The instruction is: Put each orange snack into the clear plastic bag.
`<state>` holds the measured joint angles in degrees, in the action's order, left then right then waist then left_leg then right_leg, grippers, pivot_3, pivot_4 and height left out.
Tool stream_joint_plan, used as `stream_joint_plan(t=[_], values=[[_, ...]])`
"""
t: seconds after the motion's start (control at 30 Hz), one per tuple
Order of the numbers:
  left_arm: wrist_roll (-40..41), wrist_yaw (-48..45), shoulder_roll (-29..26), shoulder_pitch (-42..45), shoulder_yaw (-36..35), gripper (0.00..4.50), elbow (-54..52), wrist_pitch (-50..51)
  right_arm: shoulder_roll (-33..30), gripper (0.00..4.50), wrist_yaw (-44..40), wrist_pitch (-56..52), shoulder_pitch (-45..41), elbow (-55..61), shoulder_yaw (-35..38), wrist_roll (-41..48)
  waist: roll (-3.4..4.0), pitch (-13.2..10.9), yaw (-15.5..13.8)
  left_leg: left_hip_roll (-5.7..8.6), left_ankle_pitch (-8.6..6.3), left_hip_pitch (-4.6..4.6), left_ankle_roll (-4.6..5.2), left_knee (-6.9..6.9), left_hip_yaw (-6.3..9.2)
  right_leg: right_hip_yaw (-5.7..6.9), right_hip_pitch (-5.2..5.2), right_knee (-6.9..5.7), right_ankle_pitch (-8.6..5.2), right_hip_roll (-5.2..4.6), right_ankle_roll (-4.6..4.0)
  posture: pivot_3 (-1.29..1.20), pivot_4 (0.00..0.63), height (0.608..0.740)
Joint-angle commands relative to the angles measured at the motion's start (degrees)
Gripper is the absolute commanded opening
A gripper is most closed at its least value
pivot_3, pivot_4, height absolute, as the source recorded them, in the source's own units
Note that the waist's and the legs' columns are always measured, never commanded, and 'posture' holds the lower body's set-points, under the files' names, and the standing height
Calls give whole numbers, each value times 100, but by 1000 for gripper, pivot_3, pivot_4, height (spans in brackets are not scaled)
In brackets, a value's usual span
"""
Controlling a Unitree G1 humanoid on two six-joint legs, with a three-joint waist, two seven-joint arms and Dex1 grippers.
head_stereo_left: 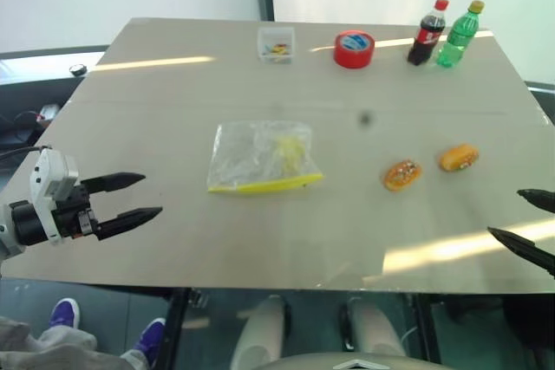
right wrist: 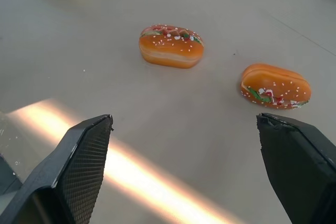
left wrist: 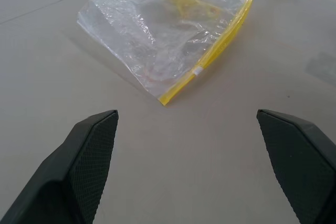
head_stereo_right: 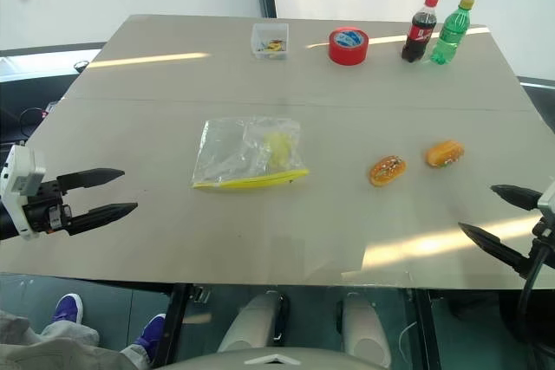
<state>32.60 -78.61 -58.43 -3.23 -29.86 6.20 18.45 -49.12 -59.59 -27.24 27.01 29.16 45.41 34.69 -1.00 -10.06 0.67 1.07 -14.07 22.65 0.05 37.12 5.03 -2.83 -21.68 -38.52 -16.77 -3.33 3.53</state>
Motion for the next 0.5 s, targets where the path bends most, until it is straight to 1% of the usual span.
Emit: stream_joint_plan(t=[0.03,0.13,0.23,0.33,0.43,0.5], values=[[-94,72,-51,135,-68,4477,188,-141,-113,4500,1,-30,-121,-9,144,67,0,0,0,0,0,0,0,0,0,0,0,0,0,0,0,0,150,740],[-241,321,-33,421,154,4477,447,-32,-152,4500,71,-90,-286,32,-11,75,1,1,0,1,0,-1,0,1,1,8,0,-1,1,0,-1,0,150,740],[-343,661,-8,627,281,4477,454,148,-145,4500,128,-150,-404,67,-108,79,1,1,2,0,0,-1,0,1,4,13,1,-1,3,3,-3,0,150,740],[-111,1083,99,839,279,4477,190,736,-137,4500,167,-150,-500,93,-269,62,0,0,4,2,0,3,0,1,4,13,-1,-1,3,2,-2,0,150,740],[213,1460,71,1158,339,4477,53,1827,-106,4500,197,-160,-629,245,-473,156,-1,0,6,3,0,5,1,1,8,18,-1,-1,4,3,-1,0,150,740],[325,1692,-130,1519,581,4477,156,2840,-112,4500,256,-280,-799,469,-697,377,-1,0,8,3,0,5,1,3,10,19,-1,-6,4,8,-1,0,150,740]])
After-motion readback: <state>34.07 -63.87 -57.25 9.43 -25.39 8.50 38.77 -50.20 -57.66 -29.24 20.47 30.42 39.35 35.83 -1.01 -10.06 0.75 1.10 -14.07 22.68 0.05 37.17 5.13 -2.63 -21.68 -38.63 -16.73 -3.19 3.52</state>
